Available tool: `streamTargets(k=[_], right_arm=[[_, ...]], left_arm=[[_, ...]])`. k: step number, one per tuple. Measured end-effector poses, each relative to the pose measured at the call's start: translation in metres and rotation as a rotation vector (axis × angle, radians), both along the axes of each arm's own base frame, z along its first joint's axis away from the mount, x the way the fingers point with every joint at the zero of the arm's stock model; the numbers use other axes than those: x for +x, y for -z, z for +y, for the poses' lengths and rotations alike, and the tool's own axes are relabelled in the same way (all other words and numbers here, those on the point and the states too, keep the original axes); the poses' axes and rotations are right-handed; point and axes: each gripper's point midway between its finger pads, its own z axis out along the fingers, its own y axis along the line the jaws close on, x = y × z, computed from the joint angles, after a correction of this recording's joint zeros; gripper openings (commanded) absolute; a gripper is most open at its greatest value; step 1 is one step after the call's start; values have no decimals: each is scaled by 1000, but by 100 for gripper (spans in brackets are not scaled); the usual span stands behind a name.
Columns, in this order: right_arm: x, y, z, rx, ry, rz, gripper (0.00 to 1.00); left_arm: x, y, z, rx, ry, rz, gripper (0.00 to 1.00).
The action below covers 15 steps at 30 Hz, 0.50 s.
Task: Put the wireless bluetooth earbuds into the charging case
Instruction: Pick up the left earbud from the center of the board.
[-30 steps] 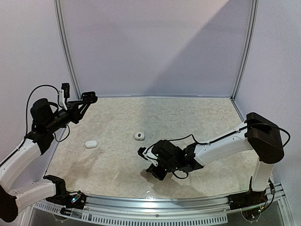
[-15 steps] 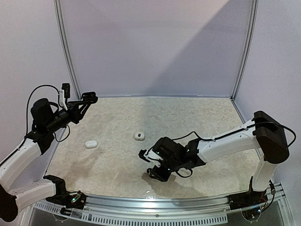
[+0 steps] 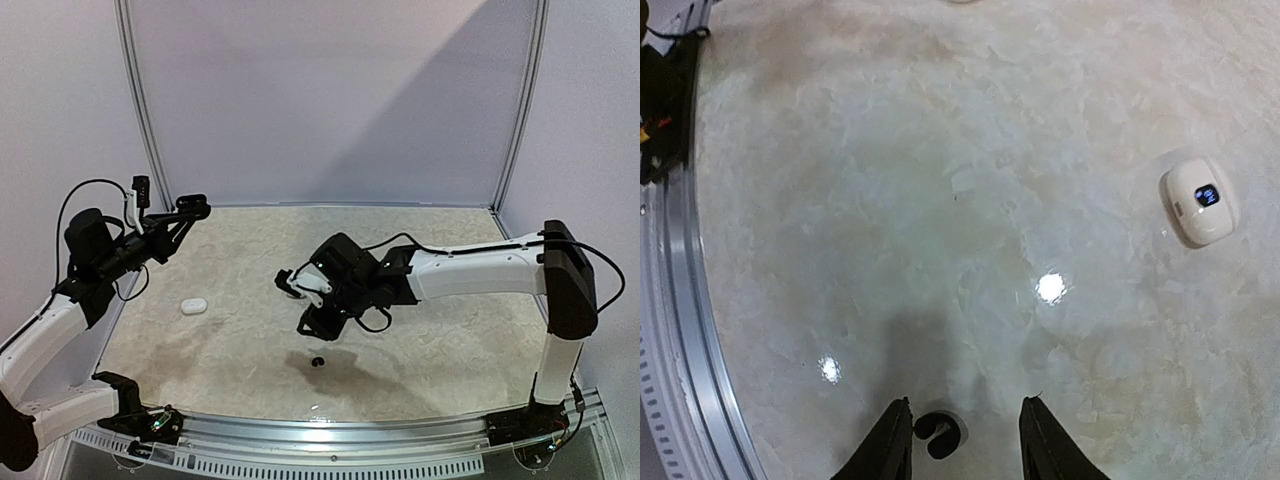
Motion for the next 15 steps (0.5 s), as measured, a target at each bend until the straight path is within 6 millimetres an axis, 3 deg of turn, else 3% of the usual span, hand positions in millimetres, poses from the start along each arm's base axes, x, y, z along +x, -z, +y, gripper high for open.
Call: streamTargets(k=[7,15], right_arm=[[-14,63,-18,-177,-97,73,27],[-22,78,-27,-226,-150,107,24]], left_arm=[[-8,-1,-10,-2,76,-8,0],[-12,-4,-14,-4,107,-20,0]])
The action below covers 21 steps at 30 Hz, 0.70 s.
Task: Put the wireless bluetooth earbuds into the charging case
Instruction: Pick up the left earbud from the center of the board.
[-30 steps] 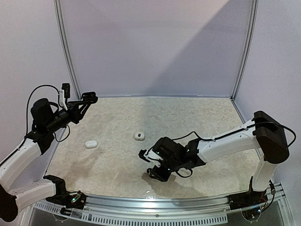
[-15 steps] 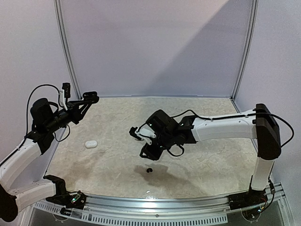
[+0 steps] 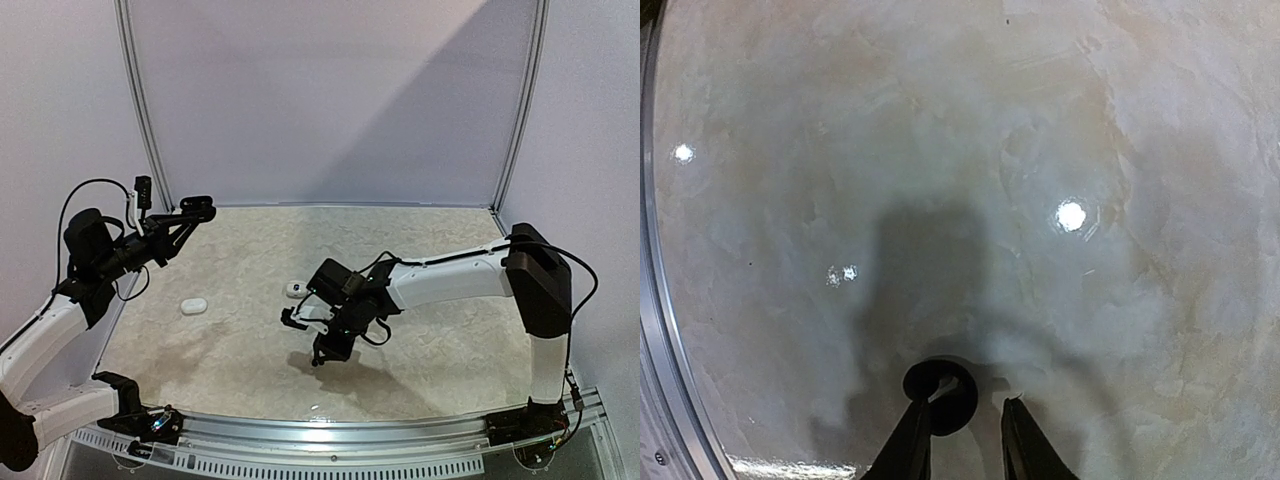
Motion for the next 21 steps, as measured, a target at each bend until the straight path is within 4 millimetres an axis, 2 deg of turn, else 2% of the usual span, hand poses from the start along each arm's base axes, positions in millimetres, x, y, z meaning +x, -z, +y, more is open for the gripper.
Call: streamTargets(k=[6,10,15,21], right_arm=[[-3,5,0,-5,-10,18,23],[-4,5,0,-3,-7,23,31],[-4,4,0,-2,-10,29,35],[8,-6,4,29,5,30,34]], left_arm=[[-1,0,-1,0,4,-2,0],[-1,-1,-1,0,5,-3,0],[-1,-1,-1,0,5,-3,0],[-1,-1,-1,0,5,-3,0]])
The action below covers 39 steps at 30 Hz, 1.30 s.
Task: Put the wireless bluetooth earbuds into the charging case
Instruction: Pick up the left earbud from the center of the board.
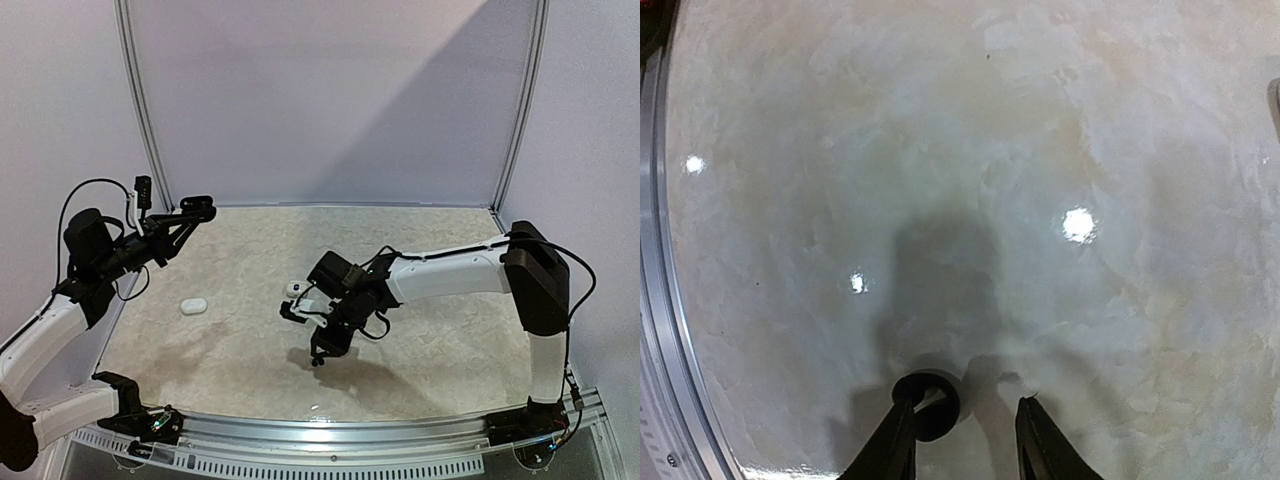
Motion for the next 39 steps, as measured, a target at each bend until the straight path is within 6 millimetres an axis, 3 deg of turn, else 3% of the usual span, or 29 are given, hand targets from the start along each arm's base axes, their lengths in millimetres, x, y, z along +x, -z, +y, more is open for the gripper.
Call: streamTargets(k=[6,15,24,39], right_arm=[[9,-10,6,26,11,-15,33],[4,14,-3,-23,10,17,29],[-2,17,-1,0,-5,41,28],[-20,16,0,37,-21,113,5]], left_arm=[[0,0,0,0,0,0,0],[0,0,0,0,0,0,0],[0,0,0,0,0,0,0],[1,2,0,6,0,4,0]])
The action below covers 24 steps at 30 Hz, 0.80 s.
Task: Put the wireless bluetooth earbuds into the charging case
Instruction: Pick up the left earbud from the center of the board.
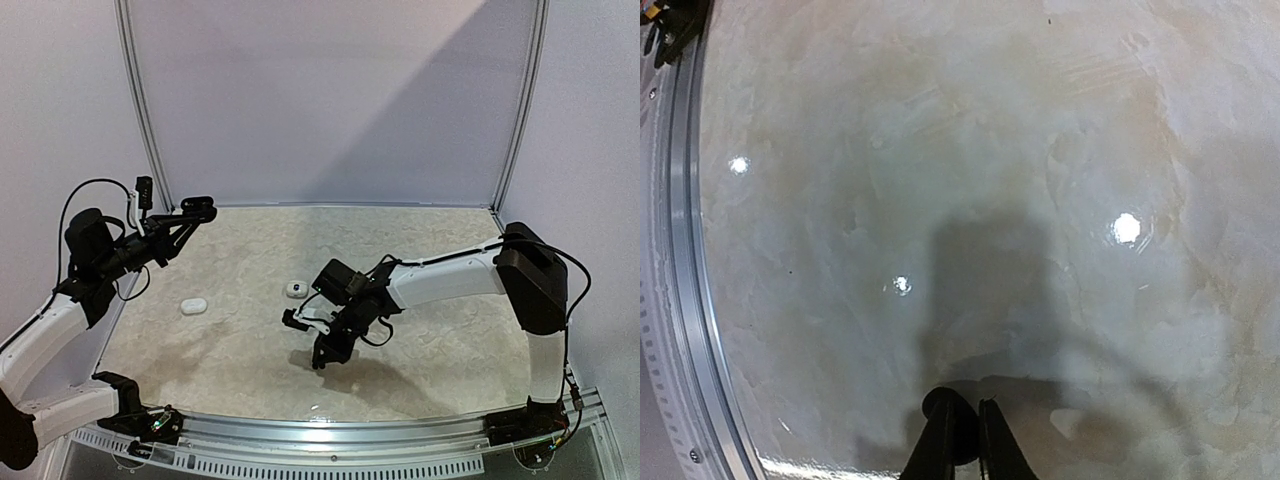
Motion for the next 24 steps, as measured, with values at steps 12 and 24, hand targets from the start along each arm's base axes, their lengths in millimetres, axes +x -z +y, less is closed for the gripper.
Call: streamTargets(k=[12,24], right_arm=[[-7,-5,1,18,-8,41,0],[0,-61,4,82,12,-28,0]], left_arm=[[-1,0,-1,13,12,-12,0],[-14,6,-13,76,114,-69,0]])
